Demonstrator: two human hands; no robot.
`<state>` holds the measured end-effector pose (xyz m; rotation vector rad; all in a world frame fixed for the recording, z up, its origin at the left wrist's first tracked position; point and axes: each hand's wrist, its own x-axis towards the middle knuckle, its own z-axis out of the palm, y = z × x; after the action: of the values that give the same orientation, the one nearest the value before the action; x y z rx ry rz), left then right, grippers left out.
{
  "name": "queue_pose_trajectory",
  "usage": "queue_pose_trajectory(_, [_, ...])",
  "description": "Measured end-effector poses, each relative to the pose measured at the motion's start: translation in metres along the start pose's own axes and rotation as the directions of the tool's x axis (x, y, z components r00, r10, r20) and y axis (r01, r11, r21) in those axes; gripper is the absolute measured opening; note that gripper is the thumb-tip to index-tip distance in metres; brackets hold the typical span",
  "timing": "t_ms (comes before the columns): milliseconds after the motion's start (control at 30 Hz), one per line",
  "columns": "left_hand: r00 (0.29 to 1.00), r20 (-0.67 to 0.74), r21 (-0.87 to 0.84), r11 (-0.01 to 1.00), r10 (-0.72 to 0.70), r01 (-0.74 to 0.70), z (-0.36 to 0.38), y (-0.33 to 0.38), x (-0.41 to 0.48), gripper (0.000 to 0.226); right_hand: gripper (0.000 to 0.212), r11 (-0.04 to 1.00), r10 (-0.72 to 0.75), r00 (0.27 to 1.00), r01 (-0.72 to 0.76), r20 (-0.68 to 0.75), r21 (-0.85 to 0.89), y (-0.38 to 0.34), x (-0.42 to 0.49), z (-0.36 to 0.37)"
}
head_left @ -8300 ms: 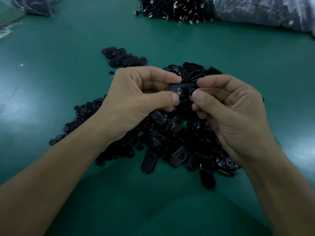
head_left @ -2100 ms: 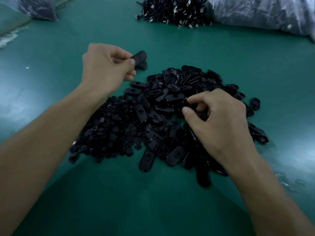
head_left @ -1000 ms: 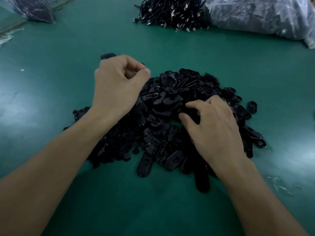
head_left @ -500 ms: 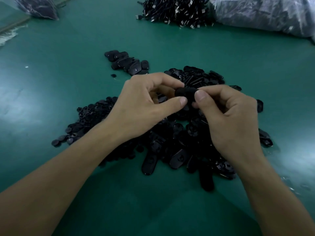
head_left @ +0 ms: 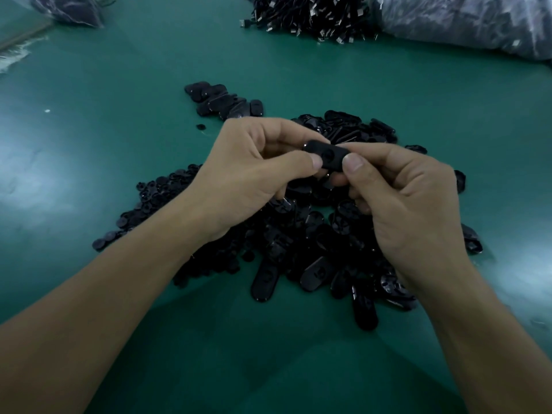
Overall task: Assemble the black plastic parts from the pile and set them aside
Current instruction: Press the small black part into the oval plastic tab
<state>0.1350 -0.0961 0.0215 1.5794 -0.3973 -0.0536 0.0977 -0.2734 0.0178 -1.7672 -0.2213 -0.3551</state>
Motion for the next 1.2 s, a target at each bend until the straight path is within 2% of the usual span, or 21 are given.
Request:
queue_pose_trajectory(100, [1.0, -0.028, 0.011, 1.0, -0.01, 0.011, -0.001, -0.001, 0.001, 0.014, 0.018, 1.0, -0.001, 1.0, 0.001, 0.002, -0.006, -0.001, -0.001, 0.001])
queue_pose_trajectory(167, [0.993, -0.12, 0.021, 0.999, -0.023, 0.026, -0.002, -0.001, 0.004, 0.013, 0.018, 0.999, 0.0, 1.0, -0.001, -0.022, -0.051, 0.001, -0.001, 0.002])
queue_pose_trajectory(267, [0.952, -0.303, 0.013, 0.999, -0.041, 0.047, -0.008, -0.002, 0.009, 0.012, 0.016, 0.966, -0.032, 0.999, 0.024, -0.028, -0.257, 0.005, -0.005, 0.004])
queue_pose_trajectory(400, [0.879, -0.472, 0.0, 0.997, -0.064, 0.073, -0.02, -0.003, 0.015, 0.013, 0.013, 0.847, -0.03, 0.979, 0.132, 0.202, -0.514, 0.003, -0.009, 0.012])
queue_pose_trajectory(533, [0.843, -0.534, -0.002, 0.997, -0.071, 0.083, -0.024, -0.005, 0.017, 0.013, 0.019, 0.721, 0.022, 0.896, 0.292, 0.443, -0.628, -0.013, -0.006, 0.029])
queue_pose_trajectory(700, [0.834, -0.548, 0.006, 0.997, -0.064, 0.081, -0.022, -0.005, 0.018, 0.01, 0.035, 0.582, 0.109, 0.834, 0.387, 0.54, -0.716, -0.032, -0.003, 0.052])
queue_pose_trajectory(767, [0.83, -0.556, 0.019, 0.997, -0.054, 0.078, -0.022, -0.005, 0.018, 0.008, 0.031, 0.537, 0.11, 0.828, 0.416, 0.55, -0.734, -0.035, -0.004, 0.059])
queue_pose_trajectory(900, [0.834, -0.55, 0.029, 0.997, -0.046, 0.074, -0.023, -0.006, 0.018, 0.006, 0.011, 0.566, 0.095, 0.839, 0.398, 0.537, -0.722, -0.033, -0.009, 0.064])
queue_pose_trajectory(1133, [0.847, -0.531, 0.065, 0.997, -0.003, 0.044, -0.023, -0.008, 0.019, 0.007, 0.012, 0.664, 0.092, 0.864, 0.316, 0.495, -0.677, -0.029, -0.006, 0.068])
queue_pose_trajectory(1200, [0.85, -0.527, 0.071, 0.997, 0.006, 0.036, -0.024, -0.009, 0.019, 0.008, 0.012, 0.729, 0.063, 0.879, 0.283, 0.472, -0.623, -0.028, -0.002, 0.065])
